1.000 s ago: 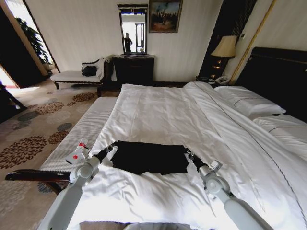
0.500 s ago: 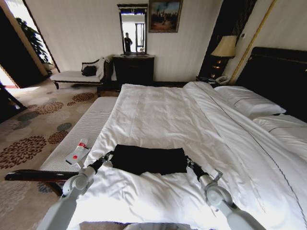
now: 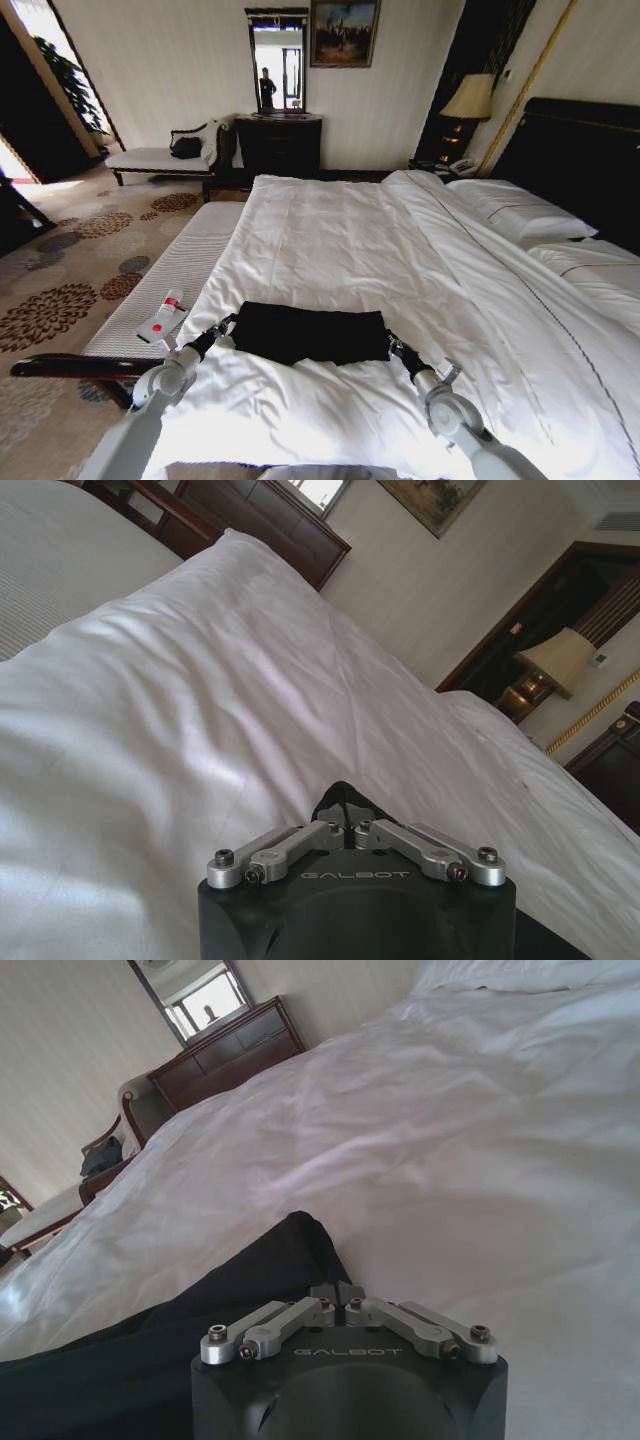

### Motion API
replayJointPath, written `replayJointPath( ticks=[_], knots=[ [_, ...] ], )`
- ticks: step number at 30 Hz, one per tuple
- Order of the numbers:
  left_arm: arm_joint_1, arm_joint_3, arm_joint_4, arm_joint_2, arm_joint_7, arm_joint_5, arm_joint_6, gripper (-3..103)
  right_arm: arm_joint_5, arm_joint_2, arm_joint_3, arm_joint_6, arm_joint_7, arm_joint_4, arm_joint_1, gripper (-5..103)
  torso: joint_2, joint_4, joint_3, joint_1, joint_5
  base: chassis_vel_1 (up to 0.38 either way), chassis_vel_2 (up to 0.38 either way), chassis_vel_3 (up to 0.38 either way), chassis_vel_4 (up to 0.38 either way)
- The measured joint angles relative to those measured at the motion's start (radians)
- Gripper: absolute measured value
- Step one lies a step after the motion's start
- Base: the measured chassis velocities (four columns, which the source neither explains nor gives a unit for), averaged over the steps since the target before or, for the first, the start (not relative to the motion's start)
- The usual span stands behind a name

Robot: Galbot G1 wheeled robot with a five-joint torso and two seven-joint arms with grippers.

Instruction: Fold the clothes on the bed.

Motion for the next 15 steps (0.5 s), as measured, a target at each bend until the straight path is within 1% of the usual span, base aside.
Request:
replayJointPath(
  ticks=[3, 6, 7, 8, 9, 10, 11, 12, 13, 14, 15],
  knots=[
    [0.003, 0.000, -0.003, 0.000, -0.002, 0.003, -0.002, 0, -0.005, 0.003, -0.001, 0.000, -0.001, 0.002, -0.002, 0, 0.000, 0.0000, 0.000, 0.000, -0.0001, 0.000, 0.000, 0.000, 0.000],
    [0.008, 0.005, -0.003, -0.001, -0.003, 0.023, -0.010, 0, -0.026, 0.012, -0.009, 0.002, -0.004, -0.009, 0.003, 0, 0.000, -0.0001, 0.000, 0.000, 0.0000, 0.000, 0.000, 0.000, 0.000],
    [0.016, 0.007, -0.007, -0.003, -0.003, 0.036, -0.014, -3, -0.036, 0.015, -0.013, 0.004, -0.007, -0.012, 0.004, 3, 0.000, 0.0000, 0.000, 0.000, -0.0001, 0.000, 0.000, 0.000, 0.000],
    [0.021, 0.008, -0.013, -0.004, -0.006, 0.041, -0.014, 2, -0.040, 0.016, -0.013, 0.004, -0.010, -0.011, 0.003, 8, 0.000, 0.0000, 0.000, 0.000, -0.0001, 0.000, 0.000, 0.000, 0.000],
    [0.021, 0.008, -0.013, -0.004, -0.006, 0.041, -0.014, 2, -0.040, 0.016, -0.013, 0.004, -0.010, -0.011, 0.003, 8, 0.000, 0.0000, 0.000, 0.000, -0.0001, 0.000, 0.000, 0.000, 0.000],
    [0.027, 0.007, -0.022, -0.004, -0.009, 0.044, -0.015, 7, -0.042, 0.015, -0.013, 0.005, -0.015, -0.005, -0.001, 8, 0.000, 0.0000, 0.000, 0.000, -0.0001, 0.000, 0.000, 0.000, 0.000],
    [0.036, 0.004, -0.035, -0.005, -0.013, 0.046, -0.015, 7, -0.045, 0.015, -0.012, 0.005, -0.019, 0.005, -0.008, 14, 0.000, 0.0000, 0.000, 0.000, 0.0000, 0.000, 0.000, 0.000, 0.000],
    [0.050, -0.004, -0.058, -0.004, -0.017, 0.048, -0.017, 18, -0.051, 0.013, -0.007, 0.007, -0.023, 0.026, -0.020, 19, 0.000, -0.0002, 0.000, 0.000, -0.0001, 0.000, 0.000, 0.000, 0.000],
    [0.050, -0.004, -0.058, -0.004, -0.017, 0.048, -0.017, 18, -0.051, 0.013, -0.007, 0.007, -0.023, 0.026, -0.020, 19, 0.000, -0.0002, 0.000, 0.000, -0.0001, 0.000, 0.000, 0.000, 0.000],
    [0.062, -0.010, -0.074, -0.003, -0.020, 0.051, -0.020, 18, -0.055, 0.012, -0.003, 0.008, -0.023, 0.041, -0.029, 25, 0.000, -0.0002, 0.000, 0.000, -0.0001, 0.000, 0.000, 0.000, 0.000],
    [0.078, -0.021, -0.098, -0.001, -0.023, 0.062, -0.025, 24, -0.061, 0.010, 0.001, 0.010, -0.024, 0.061, -0.042, 30, 0.000, -0.0001, 0.000, 0.000, -0.0001, 0.000, 0.000, 0.000, 0.000]
  ],
)
